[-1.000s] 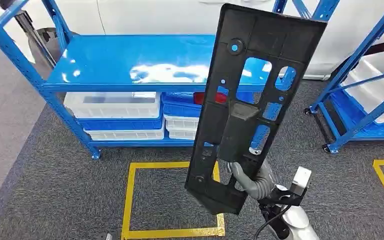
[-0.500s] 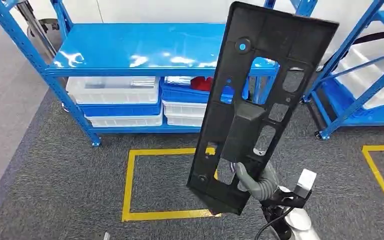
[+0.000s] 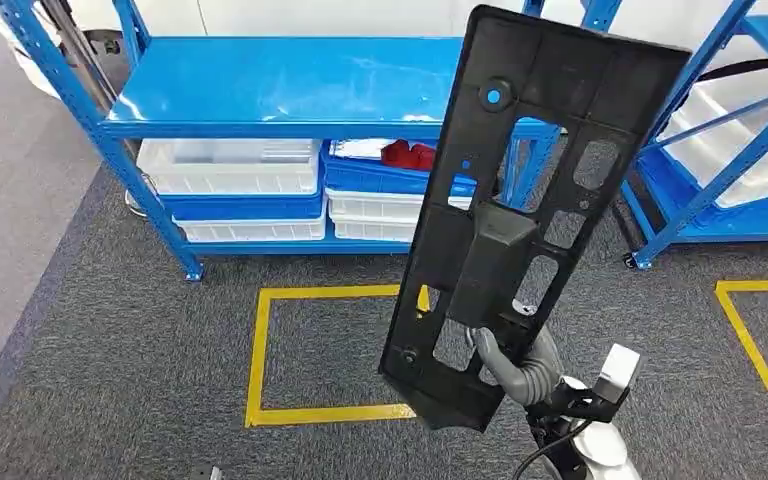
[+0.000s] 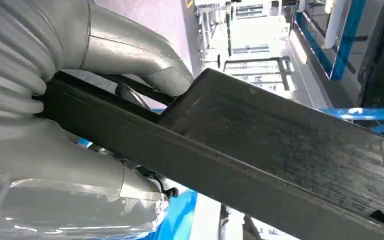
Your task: Take the parts from the cabinet and place them on the table.
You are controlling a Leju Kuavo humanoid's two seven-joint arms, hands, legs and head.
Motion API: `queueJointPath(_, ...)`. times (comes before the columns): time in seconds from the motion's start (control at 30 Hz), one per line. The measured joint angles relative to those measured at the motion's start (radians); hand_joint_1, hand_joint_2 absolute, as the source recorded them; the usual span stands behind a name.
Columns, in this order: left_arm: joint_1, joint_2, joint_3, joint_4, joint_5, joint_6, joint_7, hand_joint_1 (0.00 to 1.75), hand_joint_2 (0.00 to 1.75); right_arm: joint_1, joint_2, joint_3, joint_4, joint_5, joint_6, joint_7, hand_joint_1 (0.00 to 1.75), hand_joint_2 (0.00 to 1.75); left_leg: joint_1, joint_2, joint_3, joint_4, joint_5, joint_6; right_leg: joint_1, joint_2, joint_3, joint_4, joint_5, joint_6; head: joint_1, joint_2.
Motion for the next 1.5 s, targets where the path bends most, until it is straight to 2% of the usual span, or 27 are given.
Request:
queueJointPath(0.07,-0.001,0.0,0.0,0.0,0.0,0.0,0.0,0.0,1.75,0.001,0.0,-0.002,0.0,0.0,0.0,0.0,1.64,1.75,0.004,0.003,-0.002,-0.009,0.013,0.022,-0.007,-0.001,-0.005,0.01,-0.011,0.012,0.0,0.0)
queueJointPath(0.1,-0.003,0.0,-0.002,0.0,0.0,0.0,0.0,0.0,1.75,0.0,0.0,-0.002,0.0,0.0,0.0,0.0,1.64,1.75,0.003,0.004,-0.005,-0.009,0.015,0.03,-0.007,-0.001,-0.021,0.046,-0.042,0.014,0.0,0.0)
queueJointPath(0.17,-0.003,0.0,-0.005,0.0,0.0,0.0,0.0,0.0,1.75,0.001,0.0,-0.005,-0.001,0.0,0.0,0.0,1.64,1.75,0.0,0.006,-0.015,-0.009,0.022,0.04,-0.006,0.0,-0.091,0.208,-0.13,0.019,0.0,0.0)
queueJointPath(0.23,0.0,0.0,-0.006,0.0,0.0,0.0,0.0,0.0,1.75,0.004,0.0,-0.005,-0.001,0.0,0.0,0.0,1.64,1.75,-0.005,0.008,-0.023,-0.007,0.026,0.043,-0.007,0.0,-0.142,0.329,-0.166,0.02,0.0,0.0)
queueJointPath(0.27,0.002,0.0,-0.007,0.0,0.0,0.0,0.0,0.0,1.75,0.006,0.0,-0.005,-0.001,0.0,0.0,0.0,1.64,1.75,-0.006,0.008,-0.025,-0.006,0.027,0.043,-0.006,0.0,-0.132,0.318,-0.15,0.018,0.0,0.0)
queueJointPath(0.33,0.002,0.0,-0.008,0.0,0.0,0.0,-0.001,0.0,1.75,0.006,0.0,-0.005,-0.002,0.008,-0.017,-0.005,1.64,1.75,-0.01,0.001,-0.024,-0.004,0.029,0.041,-0.005,0.001,-0.05,0.174,-0.073,0.008,0.0,0.0)
queueJointPath(0.37,0.001,-0.001,-0.008,0.0,0.0,0.002,-0.002,0.0,1.75,0.006,0.0,-0.005,-0.003,0.011,-0.028,-0.009,1.64,1.75,-0.011,-0.004,-0.024,-0.003,0.03,0.039,-0.004,0.013,0.005,0.076,-0.033,0.0,0.0,0.0)
queueJointPath(0.4,0.0,-0.003,-0.009,0.0,0.0,0.003,-0.004,0.0,1.75,0.005,0.0,-0.006,-0.005,0.012,-0.041,-0.011,1.64,1.75,-0.011,-0.005,-0.028,-0.003,0.031,0.036,-0.003,0.045,0.032,0.021,-0.039,-0.01,0.0,0.0)
queueJointPath(0.53,-0.002,-0.003,-0.012,0.0,0.0,0.006,-0.012,0.0,1.75,0.016,0.001,-0.016,-0.01,0.011,-0.066,-0.01,1.64,1.75,-0.009,-0.026,-0.043,-0.003,0.045,0.012,0.004,0.029,0.029,0.005,-0.034,-0.017,0.0,0.0)
queueJointPath(0.57,-0.001,-0.002,-0.013,0.0,0.0,0.007,-0.012,0.0,1.75,0.016,0.002,-0.016,-0.013,0.011,-0.066,-0.01,1.64,1.75,-0.011,-0.025,-0.048,0.005,0.036,0.007,-0.01,0.016,0.032,-0.009,-0.025,-0.025,0.0,0.0)
queueJointPath(0.6,-0.001,-0.002,-0.013,0.0,0.0,0.008,-0.012,0.0,1.75,0.016,0.005,-0.016,-0.017,0.011,-0.066,-0.01,1.64,1.75,-0.011,-0.016,-0.058,0.026,0.015,0.001,-0.007,0.01,0.033,-0.013,-0.022,-0.027,0.0,0.0)
queueJointPath(0.7,0.0,-0.002,-0.013,0.0,-0.001,0.011,-0.012,0.0,1.75,0.018,0.007,-0.017,-0.019,0.015,-0.071,-0.008,1.64,1.75,-0.007,-0.012,-0.153,0.246,-0.101,-0.009,-0.004,-0.014,0.027,-0.011,-0.019,-0.034,0.0,0.0)
queueJointPath(0.77,0.004,-0.002,-0.013,0.0,-0.001,0.012,-0.012,0.0,1.75,0.021,0.008,-0.017,-0.019,0.021,-0.071,-0.007,1.64,1.75,-0.005,-0.01,-0.179,0.315,-0.107,-0.015,-0.003,-0.031,0.022,-0.006,-0.019,-0.034,0.0,0.0)
queueJointPath(0.83,0.004,-0.002,-0.013,0.0,-0.001,0.012,-0.012,0.0,1.75,0.021,0.011,-0.016,-0.019,0.021,-0.071,-0.006,1.64,1.75,-0.003,0.0,-0.112,0.194,-0.036,-0.016,-0.003,-0.048,0.02,-0.002,-0.02,-0.033,0.0,0.0)
queueJointPath(0.87,0.003,-0.001,-0.014,0.0,0.0,0.012,-0.012,0.0,1.75,0.021,0.011,-0.016,-0.019,0.021,-0.071,-0.006,1.64,1.75,-0.002,0.016,-0.055,0.09,0.008,-0.013,-0.003,-0.057,0.021,0.001,-0.021,-0.031,0.0,0.0)
queueJointPath(0.9,0.001,-0.001,-0.014,0.0,-0.001,0.012,-0.012,0.0,1.75,0.021,0.011,-0.016,-0.021,0.021,-0.071,-0.006,1.64,1.75,-0.004,0.053,-0.021,0.021,0.019,-0.008,-0.001,-0.063,0.021,0.005,-0.023,-0.026,0.0,0.0)
queueJointPath(0.93,-0.003,-0.001,-0.014,0.0,-0.001,0.012,-0.012,0.0,1.75,0.023,0.011,-0.017,-0.023,0.021,-0.071,-0.006,1.64,1.75,-0.015,0.06,-0.018,0.002,0.012,0.003,0.006,-0.069,0.017,0.012,-0.024,-0.019,0.0,0.0)
queueJointPath(1.03,0.0,-0.001,-0.014,0.0,-0.003,0.014,-0.011,0.0,1.75,0.023,0.011,-0.017,-0.025,0.022,-0.069,-0.006,1.64,1.75,-0.017,0.033,-0.031,0.006,0.021,0.022,0.004,-0.093,0.017,0.007,-0.017,-0.005,0.0,0.0)
queueJointPath(1.07,0.001,-0.001,-0.014,0.0,-0.005,0.014,-0.011,0.0,1.75,0.024,0.011,-0.017,-0.028,0.022,-0.069,-0.006,1.64,1.75,-0.011,0.025,-0.024,-0.003,0.031,0.035,0.002,-0.091,0.015,0.01,-0.022,0.004,0.0,0.0)
queueJointPath(1.1,0.001,-0.001,-0.015,0.0,-0.006,0.014,-0.01,0.0,1.75,0.024,0.012,-0.017,-0.031,0.022,-0.069,-0.006,1.64,1.75,-0.009,0.02,-0.027,-0.006,0.035,0.037,-0.004,-0.059,0.012,0.024,-0.038,0.01,0.0,0.0)
queueJointPath(1.17,-0.004,-0.002,-0.015,0.0,-0.006,0.015,-0.01,0.0,1.75,0.028,0.011,-0.02,-0.034,0.022,-0.069,-0.006,1.64,1.75,-0.009,0.006,-0.036,-0.006,0.042,0.047,-0.005,-0.015,-0.044,0.152,-0.126,0.014,0.0,0.0)
queueJointPath(1.23,-0.003,-0.002,-0.016,0.0,-0.007,0.015,-0.009,0.0,1.75,0.036,0.011,-0.021,-0.034,0.022,-0.069,-0.006,1.64,1.75,-0.011,-0.015,-0.045,-0.004,0.048,0.047,-0.004,-0.009,-0.113,0.311,-0.187,0.016,0.0,0.0)
queueJointPath(1.3,0.0,-0.002,-0.016,0.0,-0.009,0.016,-0.009,0.0,1.75,0.041,0.011,-0.022,-0.034,0.022,-0.07,-0.005,1.64,1.75,-0.011,-0.038,-0.05,-0.001,0.051,0.044,-0.005,-0.009,-0.106,0.301,-0.155,0.014,0.0,0.0)
queueJointPath(1.37,-0.001,-0.002,-0.016,0.0,-0.01,0.016,-0.008,0.0,1.75,0.042,0.011,-0.023,-0.041,0.022,-0.071,-0.005,1.64,1.75,-0.011,-0.062,-0.051,0.005,0.052,0.041,-0.006,0.01,-0.016,0.129,-0.066,0.008,0.0,0.0)
queueJointPath(1.4,-0.002,-0.003,-0.018,0.0,-0.011,0.016,-0.007,0.0,1.75,0.045,0.011,-0.025,-0.046,0.022,-0.071,-0.005,1.64,1.75,-0.01,-0.071,-0.052,0.008,0.052,0.038,-0.009,0.044,0.025,0.049,-0.037,0.003,0.0,0.0)
queueJointPath(1.43,-0.005,-0.004,-0.019,0.0,-0.014,0.016,-0.006,0.0,1.75,0.049,0.011,-0.028,-0.051,0.022,-0.074,-0.005,1.64,1.75,-0.017,-0.081,-0.06,0.013,0.052,0.031,-0.009,0.08,0.037,0.018,-0.054,0.001,0.0,0.0)
queueJointPath(1.5,-0.005,-0.004,-0.023,0.0,-0.018,0.016,-0.003,0.0,1.75,0.065,0.011,-0.035,-0.061,0.022,-0.077,-0.005,1.64,1.75,-0.01,-0.1,-0.071,0.012,0.06,0.019,-0.004,0.058,0.03,0.02,-0.049,0.0,0.0,0.0)
